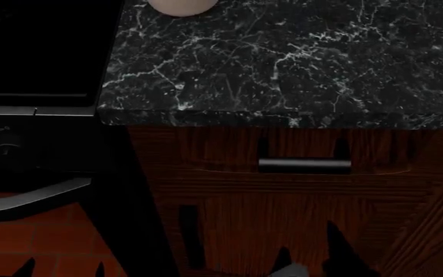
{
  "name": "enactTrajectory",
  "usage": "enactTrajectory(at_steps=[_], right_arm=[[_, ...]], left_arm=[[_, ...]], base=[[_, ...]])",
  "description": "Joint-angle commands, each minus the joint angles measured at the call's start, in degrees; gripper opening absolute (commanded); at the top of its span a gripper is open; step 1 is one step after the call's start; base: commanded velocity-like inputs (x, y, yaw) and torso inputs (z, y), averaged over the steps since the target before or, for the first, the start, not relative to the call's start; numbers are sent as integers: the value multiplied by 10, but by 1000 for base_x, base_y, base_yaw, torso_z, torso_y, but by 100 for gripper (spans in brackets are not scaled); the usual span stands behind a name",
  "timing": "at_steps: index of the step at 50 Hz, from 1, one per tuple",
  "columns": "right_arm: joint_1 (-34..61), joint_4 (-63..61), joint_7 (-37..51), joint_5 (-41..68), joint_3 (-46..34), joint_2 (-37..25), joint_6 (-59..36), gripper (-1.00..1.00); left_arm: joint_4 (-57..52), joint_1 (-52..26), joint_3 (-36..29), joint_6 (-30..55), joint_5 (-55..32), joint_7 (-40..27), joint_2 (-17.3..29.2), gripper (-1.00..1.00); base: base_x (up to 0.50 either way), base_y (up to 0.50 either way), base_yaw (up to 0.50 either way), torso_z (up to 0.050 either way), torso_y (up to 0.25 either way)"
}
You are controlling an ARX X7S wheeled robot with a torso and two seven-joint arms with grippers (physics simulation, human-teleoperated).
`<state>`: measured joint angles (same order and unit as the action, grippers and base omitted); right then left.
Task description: Open the right drawer.
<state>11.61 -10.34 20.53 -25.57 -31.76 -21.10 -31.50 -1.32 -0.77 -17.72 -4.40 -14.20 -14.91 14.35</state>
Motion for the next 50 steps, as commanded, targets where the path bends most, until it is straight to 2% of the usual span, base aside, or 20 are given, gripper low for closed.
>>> enactTrajectory(at_steps=[1, 5, 8, 28, 37, 50], right_arm=[[6, 6, 3, -29, -20, -2, -17, 100], [12, 10, 26, -73, -41, -15, -13, 100], [15, 18, 30, -64, -36, -15, -3, 100], [91, 98, 29, -141, -90, -11, -18, 100], [103, 95, 17, -172, -110, -13, -35, 100], [131, 158, 17, -220, -145, -12, -49, 100]], left_arm=[[6, -2, -2, -5, -1, -1, 1, 100], [11, -3, -4, -8, -1, -1, 1, 100], [12, -3, -5, -9, 0, -2, 1, 100], [9, -3, -14, -2, -1, -4, 5, 100], [4, -3, -17, 0, 1, -7, 7, 100], [3, -3, -20, 1, 0, -11, 9, 100]], base=[[0, 0, 0, 0, 0], [0, 0, 0, 0, 0], [0, 0, 0, 0, 0], [0, 0, 0, 0, 0], [0, 0, 0, 0, 0], [0, 0, 0, 0, 0]])
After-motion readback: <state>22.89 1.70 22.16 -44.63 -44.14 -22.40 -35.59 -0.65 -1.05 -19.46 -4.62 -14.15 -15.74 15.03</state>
